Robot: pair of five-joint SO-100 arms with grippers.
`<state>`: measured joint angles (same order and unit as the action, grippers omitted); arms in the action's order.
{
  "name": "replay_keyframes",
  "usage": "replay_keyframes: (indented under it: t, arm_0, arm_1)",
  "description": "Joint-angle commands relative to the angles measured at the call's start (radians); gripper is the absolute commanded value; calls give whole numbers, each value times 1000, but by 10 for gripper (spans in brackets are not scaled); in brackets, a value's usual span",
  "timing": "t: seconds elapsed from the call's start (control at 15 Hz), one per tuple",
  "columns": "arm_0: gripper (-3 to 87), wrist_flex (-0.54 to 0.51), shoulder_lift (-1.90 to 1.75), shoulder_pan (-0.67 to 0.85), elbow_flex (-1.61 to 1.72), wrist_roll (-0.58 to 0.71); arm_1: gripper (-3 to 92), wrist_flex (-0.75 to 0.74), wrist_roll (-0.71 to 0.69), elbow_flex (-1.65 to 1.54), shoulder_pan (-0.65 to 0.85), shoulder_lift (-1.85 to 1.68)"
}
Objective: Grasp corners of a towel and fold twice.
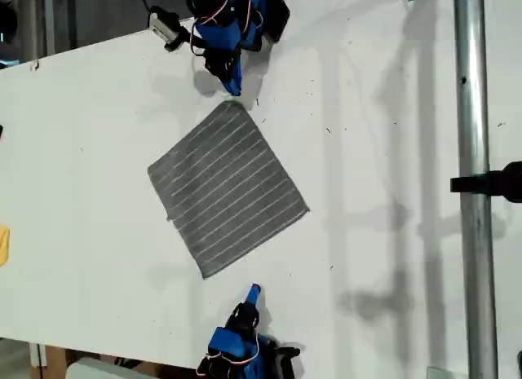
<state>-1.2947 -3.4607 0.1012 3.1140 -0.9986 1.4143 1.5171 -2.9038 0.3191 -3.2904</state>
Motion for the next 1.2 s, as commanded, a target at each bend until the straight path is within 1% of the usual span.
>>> replay_keyframes:
  t: [0.0, 0.47, 0.67, 0.73, 0.87, 0.93, 1.0, 1.13]
  arm_0:
    - [-14, -8, -9, 173, 3, -626]
    - [-14, -8, -9, 169, 3, -629]
    - [36, -14, -9, 161, -2, -626]
    - [-6, -12, -9, 141, -5, -652]
    - [-15, 29, -9, 87, -48, -716]
    - [-15, 34, 11, 71, -87, -747]
    - [-15, 52, 84, 54, -146, -764]
    - [-16, 132, 430, 9, -359, -782]
  arm_1:
    - [-3, 5, -15, 23, -101, 5]
    - [-3, 5, -15, 21, -106, 5]
    - [-3, 12, -9, 44, -132, 5]
    - [-3, 15, -15, 69, -144, 5]
    - [-3, 38, -18, 146, -169, 5]
    - [-3, 51, -20, 192, -173, 15]
    - [-3, 51, -32, 253, -176, 60]
    - [-3, 28, -94, 402, -158, 244]
